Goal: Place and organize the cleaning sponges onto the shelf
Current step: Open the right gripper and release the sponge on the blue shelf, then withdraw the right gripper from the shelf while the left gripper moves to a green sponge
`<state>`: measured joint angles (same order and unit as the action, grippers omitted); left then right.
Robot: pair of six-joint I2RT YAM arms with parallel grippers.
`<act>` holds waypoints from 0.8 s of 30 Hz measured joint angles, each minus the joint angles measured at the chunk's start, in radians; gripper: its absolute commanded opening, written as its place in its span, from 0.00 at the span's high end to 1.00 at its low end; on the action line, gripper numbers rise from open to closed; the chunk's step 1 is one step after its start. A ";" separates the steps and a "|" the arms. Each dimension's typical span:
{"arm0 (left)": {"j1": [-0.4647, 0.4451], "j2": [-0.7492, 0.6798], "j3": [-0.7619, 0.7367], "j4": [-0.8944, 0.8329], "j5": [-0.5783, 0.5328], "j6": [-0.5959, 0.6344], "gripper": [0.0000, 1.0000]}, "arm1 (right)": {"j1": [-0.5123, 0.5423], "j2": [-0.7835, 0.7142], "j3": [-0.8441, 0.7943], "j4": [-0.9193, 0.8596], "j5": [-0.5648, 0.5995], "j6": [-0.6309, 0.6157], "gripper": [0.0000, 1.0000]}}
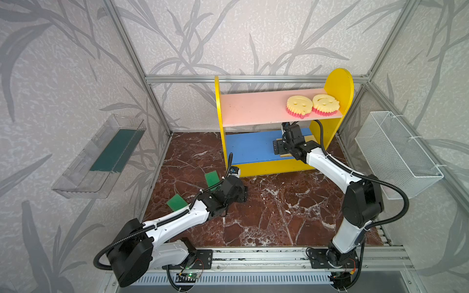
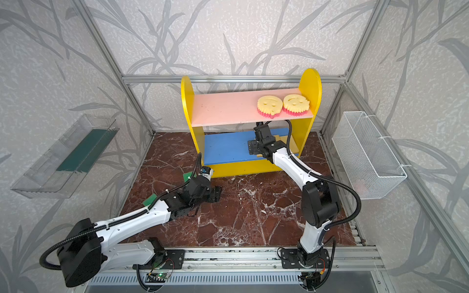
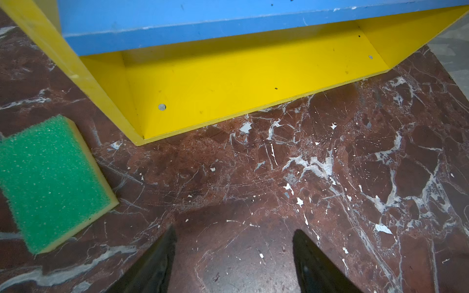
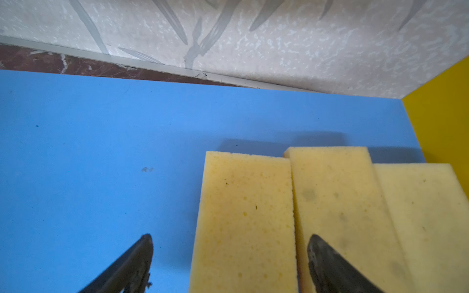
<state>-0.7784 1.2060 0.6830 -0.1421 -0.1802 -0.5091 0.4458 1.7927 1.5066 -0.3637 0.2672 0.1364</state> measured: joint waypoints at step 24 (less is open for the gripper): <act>0.017 -0.021 0.000 -0.033 -0.014 -0.016 0.22 | 0.029 0.001 -0.041 0.021 0.084 -0.058 0.04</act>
<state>-0.7612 1.1854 0.6834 -0.1749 -0.1944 -0.5255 0.4751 1.7935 1.4654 -0.3428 0.3515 0.0788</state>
